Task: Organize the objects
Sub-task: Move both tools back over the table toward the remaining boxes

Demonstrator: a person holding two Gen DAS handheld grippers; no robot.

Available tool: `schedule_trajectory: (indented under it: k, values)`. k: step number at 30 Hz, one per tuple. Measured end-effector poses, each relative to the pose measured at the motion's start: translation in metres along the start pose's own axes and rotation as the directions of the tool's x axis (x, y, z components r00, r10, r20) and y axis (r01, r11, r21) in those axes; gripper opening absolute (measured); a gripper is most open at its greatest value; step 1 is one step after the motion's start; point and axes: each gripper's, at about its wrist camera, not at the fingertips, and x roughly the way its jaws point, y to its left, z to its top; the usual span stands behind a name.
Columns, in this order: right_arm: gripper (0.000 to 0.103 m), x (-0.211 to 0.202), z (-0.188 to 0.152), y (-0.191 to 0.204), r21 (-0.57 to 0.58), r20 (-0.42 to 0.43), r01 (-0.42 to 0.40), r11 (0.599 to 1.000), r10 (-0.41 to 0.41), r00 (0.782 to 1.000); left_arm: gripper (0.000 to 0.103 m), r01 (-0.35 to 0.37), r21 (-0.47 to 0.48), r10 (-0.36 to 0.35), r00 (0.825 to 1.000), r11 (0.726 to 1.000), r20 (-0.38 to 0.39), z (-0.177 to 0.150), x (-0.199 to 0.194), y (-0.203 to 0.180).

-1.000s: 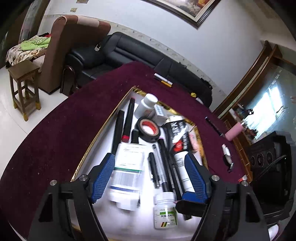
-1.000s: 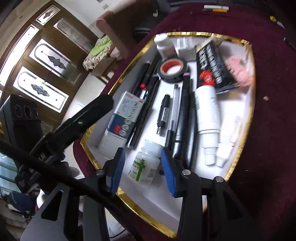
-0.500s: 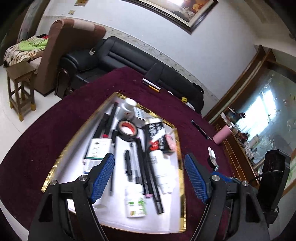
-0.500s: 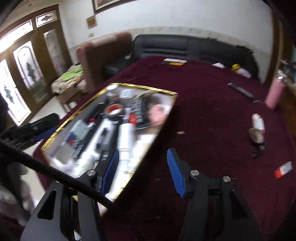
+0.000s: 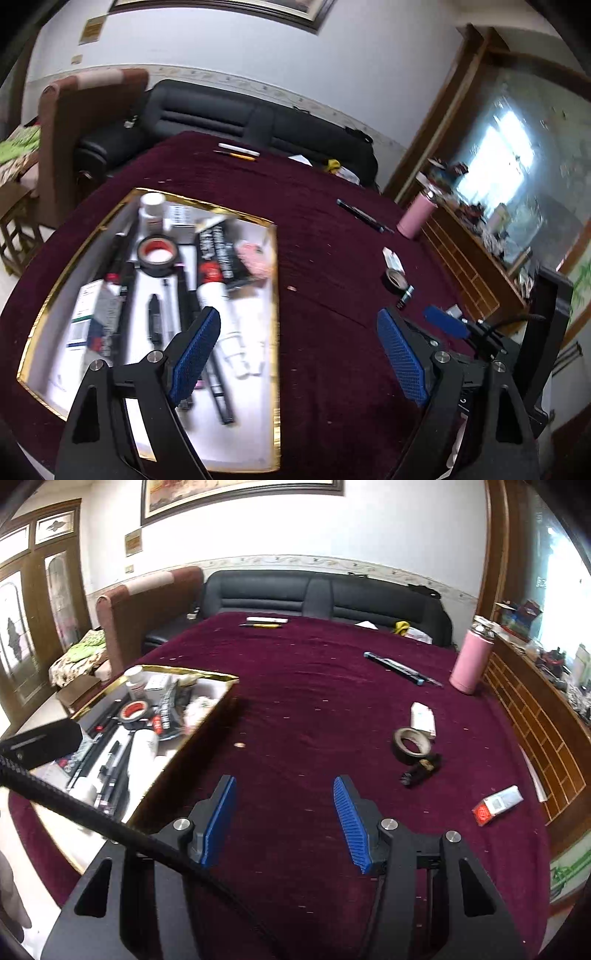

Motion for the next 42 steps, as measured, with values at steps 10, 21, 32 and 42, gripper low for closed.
schedule_trajectory:
  k: [10, 21, 32, 42]
  values:
    - [0.054, -0.003, -0.007, -0.044, 0.067, -0.001, 0.058, 0.996, -0.058, 0.998, 0.083, 0.004, 0.097, 0.004, 0.996, 0.995, -0.085, -0.008, 0.035, -0.054]
    - [0.055, 0.0, -0.017, -0.082, 0.124, -0.033, 0.113, 0.986, -0.109, 0.993, 0.083, -0.01, 0.163, 0.036, 0.987, 0.987, -0.158, -0.021, 0.079, -0.087]
    - [0.056, 0.009, -0.023, -0.102, 0.149, -0.068, 0.134, 0.98, -0.125, 0.99, 0.083, -0.046, 0.191, 0.092, 0.967, 0.981, -0.236, -0.027, 0.144, -0.099]
    - [0.056, 0.019, -0.025, -0.106, 0.153, -0.093, 0.14, 0.978, -0.126, 0.988, 0.094, -0.052, 0.182, 0.101, 0.958, 0.982, -0.27, -0.041, 0.163, -0.095]
